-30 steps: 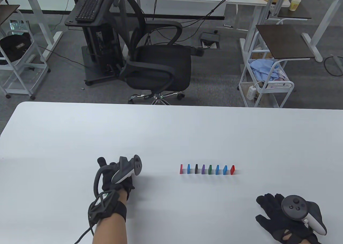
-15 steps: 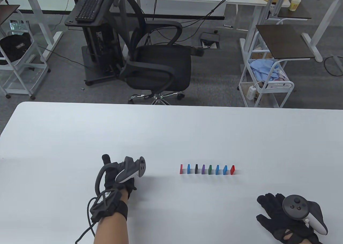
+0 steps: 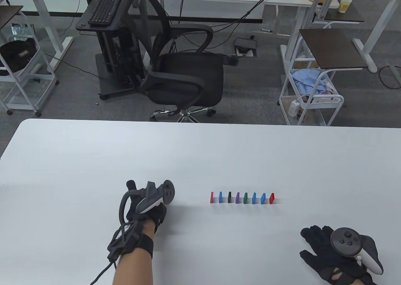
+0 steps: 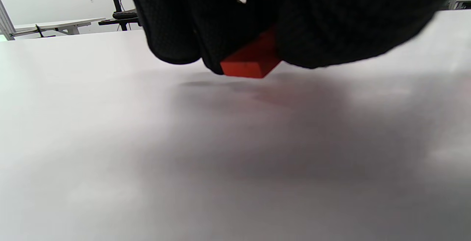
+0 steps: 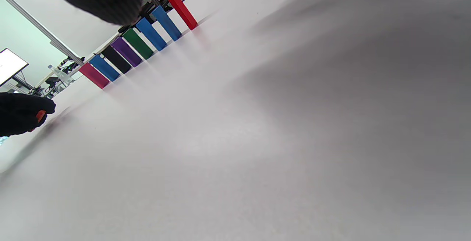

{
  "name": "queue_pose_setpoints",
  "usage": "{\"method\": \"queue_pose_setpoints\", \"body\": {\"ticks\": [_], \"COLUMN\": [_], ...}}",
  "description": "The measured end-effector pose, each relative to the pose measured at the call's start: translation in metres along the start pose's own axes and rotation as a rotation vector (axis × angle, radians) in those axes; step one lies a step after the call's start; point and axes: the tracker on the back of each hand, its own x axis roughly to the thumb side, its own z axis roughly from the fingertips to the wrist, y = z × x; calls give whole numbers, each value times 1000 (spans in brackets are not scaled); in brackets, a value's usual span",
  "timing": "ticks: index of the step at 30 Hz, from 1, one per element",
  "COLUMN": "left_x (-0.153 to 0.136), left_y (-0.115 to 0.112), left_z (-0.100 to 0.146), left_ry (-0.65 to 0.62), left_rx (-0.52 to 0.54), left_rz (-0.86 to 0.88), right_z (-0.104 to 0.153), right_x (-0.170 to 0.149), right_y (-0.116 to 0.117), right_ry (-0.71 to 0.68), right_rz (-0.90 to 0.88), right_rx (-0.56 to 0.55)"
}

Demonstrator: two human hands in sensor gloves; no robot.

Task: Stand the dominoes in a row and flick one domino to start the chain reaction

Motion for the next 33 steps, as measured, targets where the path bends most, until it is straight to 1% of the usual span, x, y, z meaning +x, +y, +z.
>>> {"method": "queue_pose_setpoints", "body": {"ticks": [4, 12, 28, 33], "left_x": [9, 22, 47, 58], "left_y": [9, 23, 25, 21], "left_z": [-2, -7, -22, -26], "left_ry": [-29, -69, -170, -197], "left_rx": [40, 76, 62, 46], "left_rz": [51, 176, 406, 398], "right_z": [0, 0, 0, 0], "right_x": [0, -1, 0, 0], "right_y": [0, -1, 0, 0], "right_ry": [-1, -1, -2, 1], "right_rz": [-1, -3, -8, -8], "right_rx": [-2, -3, -12, -12]}}
